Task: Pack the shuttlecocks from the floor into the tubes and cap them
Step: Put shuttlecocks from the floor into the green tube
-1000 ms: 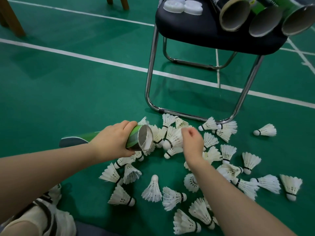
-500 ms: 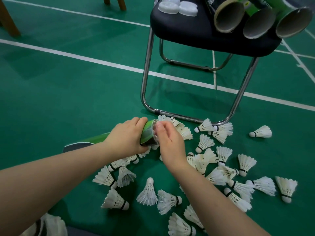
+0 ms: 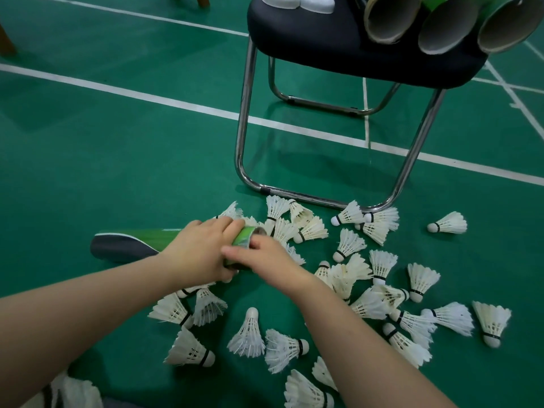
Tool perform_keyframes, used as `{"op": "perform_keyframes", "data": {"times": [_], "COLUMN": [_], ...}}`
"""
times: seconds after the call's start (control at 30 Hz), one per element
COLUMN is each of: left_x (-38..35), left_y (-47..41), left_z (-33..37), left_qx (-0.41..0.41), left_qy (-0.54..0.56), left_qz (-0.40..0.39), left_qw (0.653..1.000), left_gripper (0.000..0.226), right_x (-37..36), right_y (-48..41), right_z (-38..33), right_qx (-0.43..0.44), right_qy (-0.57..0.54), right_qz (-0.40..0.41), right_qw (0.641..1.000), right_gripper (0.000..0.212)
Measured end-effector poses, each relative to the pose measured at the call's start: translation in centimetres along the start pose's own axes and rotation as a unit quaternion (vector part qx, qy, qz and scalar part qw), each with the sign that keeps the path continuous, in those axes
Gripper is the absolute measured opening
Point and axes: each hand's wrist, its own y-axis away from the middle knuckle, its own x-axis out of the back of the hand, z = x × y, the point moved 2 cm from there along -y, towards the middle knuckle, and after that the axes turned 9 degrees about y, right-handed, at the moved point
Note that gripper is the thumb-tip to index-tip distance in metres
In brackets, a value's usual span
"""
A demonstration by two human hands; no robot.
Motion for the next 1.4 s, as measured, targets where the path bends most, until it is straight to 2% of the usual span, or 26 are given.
{"op": "perform_keyframes", "data": {"times": [0.13,0.23,0.3,0.37,0.5,0.6,0.7,0.9,1.07,1.2,1.3,1.4], "left_x": [0.9,1.0,0.9,0.5,-0.1,-0.3,-0.4,-0.2,0.2,0.4,0.4,0.4], "left_y": [0.4,1.0,1.3,1.5,1.4,1.2,1.2,1.2,0.9,0.7,0.5,0.2], "left_z": [-2.8,-4.9,-5.9,-6.4,-6.7,-6.8,-7.0,-7.3,-7.5,-7.5,-7.4,-6.8], "left_qx": [0.059,0.104,0.121,0.128,0.130,0.129,0.128,0.144,0.145,0.146,0.150,0.148], "left_qy": [0.019,0.020,0.012,0.002,-0.004,-0.003,0.000,0.011,0.020,0.020,0.020,0.016], "left_qz": [0.019,0.019,0.019,0.016,0.017,0.028,0.042,0.063,0.068,0.063,0.057,0.045], "left_qw": [0.998,0.994,0.992,0.992,0.991,0.991,0.991,0.988,0.987,0.987,0.987,0.988], "left_gripper": [0.074,0.071,0.073,0.074,0.075,0.075,0.075,0.076,0.074,0.074,0.073,0.074], "right_x": [2.0,3.4,3.9,3.8,2.2,1.1,0.2,-1.1,-1.0,-0.3,0.5,1.4], "right_y": [-0.4,-1.8,-2.9,-4.0,-6.0,-7.2,-8.5,-10.4,-9.6,-8.0,-6.6,-5.9], "right_z": [-0.6,1.1,2.8,4.1,5.2,4.9,4.8,6.5,7.3,7.2,6.9,7.0], "right_qx": [0.005,-0.055,-0.105,-0.129,-0.073,-0.018,-0.004,-0.056,-0.073,-0.078,-0.080,-0.109], "right_qy": [-0.063,-0.034,0.030,0.102,0.285,0.352,0.385,0.380,0.360,0.325,0.241,0.050], "right_qz": [0.214,0.285,0.276,0.247,0.201,0.185,0.174,0.157,0.182,0.237,0.272,0.263], "right_qw": [0.975,0.956,0.955,0.955,0.934,0.917,0.906,0.910,0.912,0.912,0.928,0.957], "right_gripper": [0.027,0.021,0.022,0.033,0.052,0.059,0.065,0.072,0.043,0.039,0.041,0.032]}}
